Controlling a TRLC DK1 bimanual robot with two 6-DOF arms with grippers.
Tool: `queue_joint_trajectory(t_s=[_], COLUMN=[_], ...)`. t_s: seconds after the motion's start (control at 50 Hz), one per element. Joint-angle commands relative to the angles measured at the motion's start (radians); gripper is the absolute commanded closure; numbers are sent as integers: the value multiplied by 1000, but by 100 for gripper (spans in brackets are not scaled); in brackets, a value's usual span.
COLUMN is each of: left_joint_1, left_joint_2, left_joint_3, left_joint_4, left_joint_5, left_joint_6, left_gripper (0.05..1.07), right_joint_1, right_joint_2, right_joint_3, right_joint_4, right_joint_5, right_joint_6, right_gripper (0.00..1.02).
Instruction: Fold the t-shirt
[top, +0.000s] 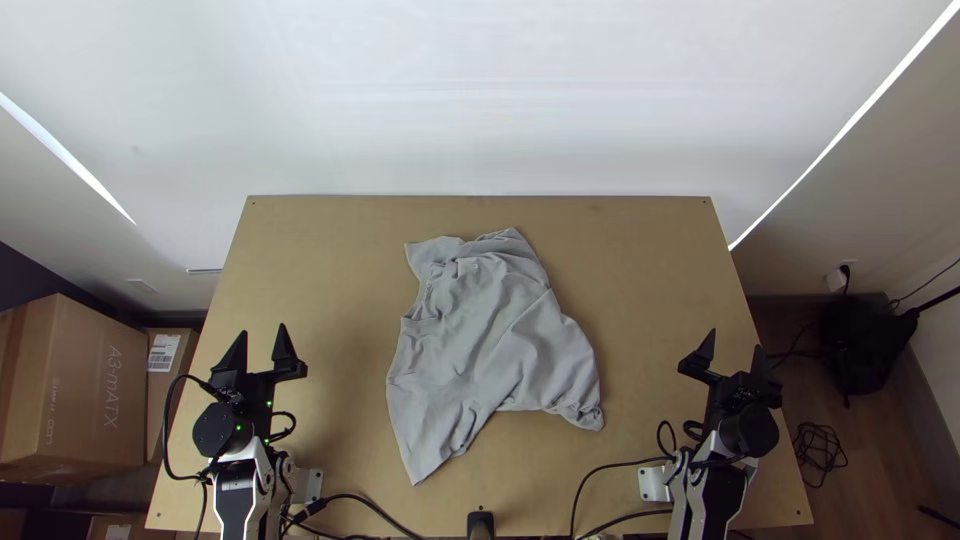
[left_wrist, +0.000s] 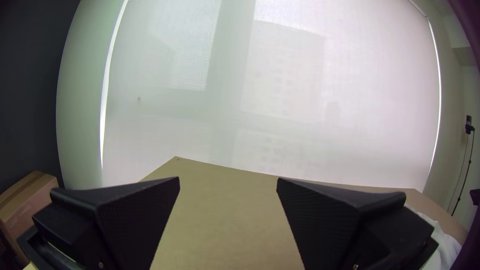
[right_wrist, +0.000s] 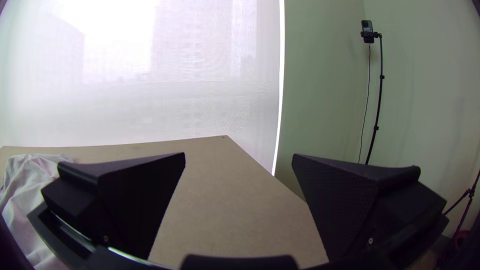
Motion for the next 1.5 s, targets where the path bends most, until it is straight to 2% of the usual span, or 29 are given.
queue_joint_trajectory(t_s=[0.0,1.22,1.34,1.4,1.48], left_joint_1=[5,5,-3,-9,-12], left_joint_2=[-6,-6,-6,-6,-6], left_joint_3=[-37,-37,-37,-37,-35], left_joint_4=[-25,-25,-26,-28,-28], left_joint_5=[8,8,10,14,17], left_joint_6=[3,3,-34,-34,-36], left_gripper=[10,10,10,10,10], right_joint_1=[-9,-9,-9,6,29], right_joint_2=[-2,-2,-2,0,1], right_joint_3=[-9,-9,-9,-9,-9], right_joint_4=[-13,-13,-13,-16,-17], right_joint_5=[5,3,5,3,3], right_joint_6=[7,7,7,56,58], right_gripper=[4,4,4,4,4])
